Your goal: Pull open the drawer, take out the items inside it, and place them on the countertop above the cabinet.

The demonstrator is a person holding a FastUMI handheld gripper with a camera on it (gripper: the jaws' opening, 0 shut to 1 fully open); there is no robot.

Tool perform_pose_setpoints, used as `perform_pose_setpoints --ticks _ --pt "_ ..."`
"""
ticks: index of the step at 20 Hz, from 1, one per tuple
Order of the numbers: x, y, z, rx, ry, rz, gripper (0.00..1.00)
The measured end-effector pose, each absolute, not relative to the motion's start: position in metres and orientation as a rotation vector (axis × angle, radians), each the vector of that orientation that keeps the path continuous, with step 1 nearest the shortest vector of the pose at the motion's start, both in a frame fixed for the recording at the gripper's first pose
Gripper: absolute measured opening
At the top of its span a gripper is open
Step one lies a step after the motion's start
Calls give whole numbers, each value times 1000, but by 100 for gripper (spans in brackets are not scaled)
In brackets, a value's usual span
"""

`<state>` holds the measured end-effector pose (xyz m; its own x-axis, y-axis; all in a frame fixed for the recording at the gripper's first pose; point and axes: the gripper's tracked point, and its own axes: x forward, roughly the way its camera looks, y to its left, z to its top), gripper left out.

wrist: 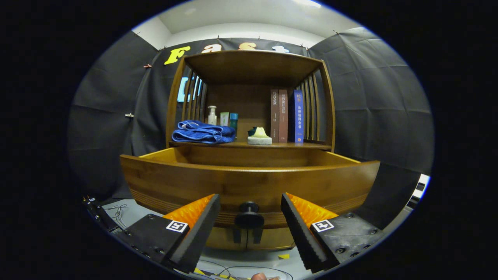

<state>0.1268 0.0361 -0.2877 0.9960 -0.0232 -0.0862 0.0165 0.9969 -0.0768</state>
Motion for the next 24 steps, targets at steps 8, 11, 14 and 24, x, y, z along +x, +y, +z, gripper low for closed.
perform_pose_setpoints --ticks 8,11,14,24 --pt "143 45 -302 -77 91 -13 99" --pt "142 45 -303 -74 85 -11 99" --pt "142 44 -300 -86 71 -12 100" --pt "190 44 -289 -98 64 1 100"
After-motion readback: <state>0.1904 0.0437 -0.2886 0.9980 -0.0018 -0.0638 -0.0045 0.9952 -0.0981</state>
